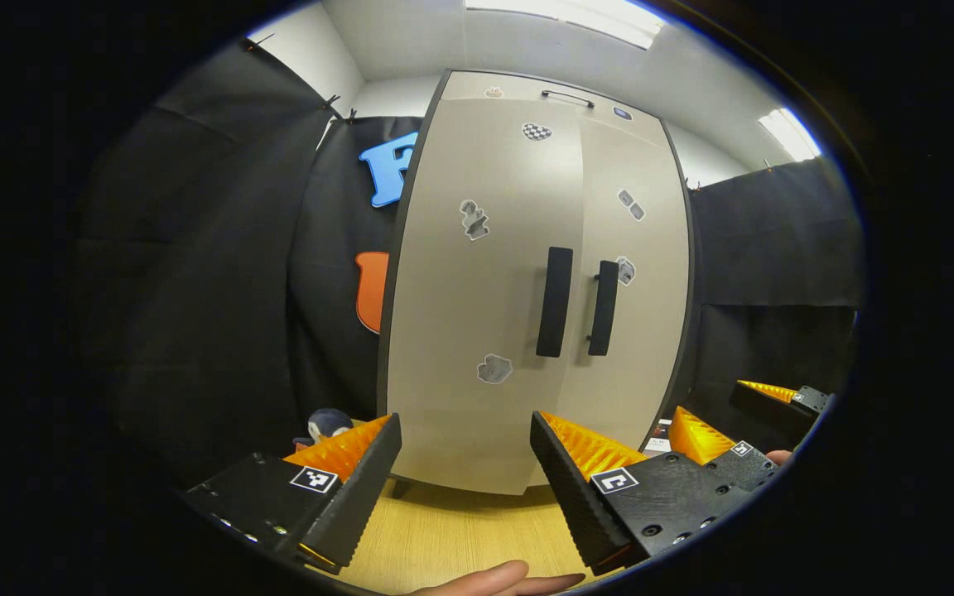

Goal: Grab one shoe with the right hand and put it into the shoe cabinet, grab the other shoe with the left hand and put it into the shoe cabinet; then close the right door with the right hand and the left door with the left hand.

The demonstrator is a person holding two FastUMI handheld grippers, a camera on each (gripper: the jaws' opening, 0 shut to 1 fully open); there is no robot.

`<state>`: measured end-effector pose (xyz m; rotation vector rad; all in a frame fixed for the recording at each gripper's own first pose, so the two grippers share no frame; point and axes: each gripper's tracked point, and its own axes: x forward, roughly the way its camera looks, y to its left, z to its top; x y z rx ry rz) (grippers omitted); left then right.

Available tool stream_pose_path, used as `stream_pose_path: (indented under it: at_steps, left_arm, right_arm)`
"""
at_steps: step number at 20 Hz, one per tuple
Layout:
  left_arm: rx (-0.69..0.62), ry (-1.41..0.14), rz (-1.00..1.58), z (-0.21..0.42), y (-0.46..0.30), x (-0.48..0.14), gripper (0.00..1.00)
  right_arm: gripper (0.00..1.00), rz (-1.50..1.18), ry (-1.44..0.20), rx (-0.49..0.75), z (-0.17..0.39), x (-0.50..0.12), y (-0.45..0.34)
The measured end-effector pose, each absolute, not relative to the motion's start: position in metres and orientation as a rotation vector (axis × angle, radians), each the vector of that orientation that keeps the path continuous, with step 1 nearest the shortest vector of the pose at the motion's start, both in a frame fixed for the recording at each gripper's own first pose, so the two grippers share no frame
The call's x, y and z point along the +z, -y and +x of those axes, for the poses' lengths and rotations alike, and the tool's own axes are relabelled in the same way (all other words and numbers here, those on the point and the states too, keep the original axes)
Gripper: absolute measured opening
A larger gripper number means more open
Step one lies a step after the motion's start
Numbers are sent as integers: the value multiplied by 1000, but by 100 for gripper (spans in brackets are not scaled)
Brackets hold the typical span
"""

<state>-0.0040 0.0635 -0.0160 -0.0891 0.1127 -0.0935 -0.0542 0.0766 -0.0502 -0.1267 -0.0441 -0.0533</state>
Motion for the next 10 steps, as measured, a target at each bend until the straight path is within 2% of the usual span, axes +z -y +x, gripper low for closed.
stream_pose_path:
  at_steps: [10]
  left_arm:
    - [-104, -140, -93, -2, -63, -24, 95]
  right_arm:
    - [99, -114, 16, -66, -57, -58, -73]
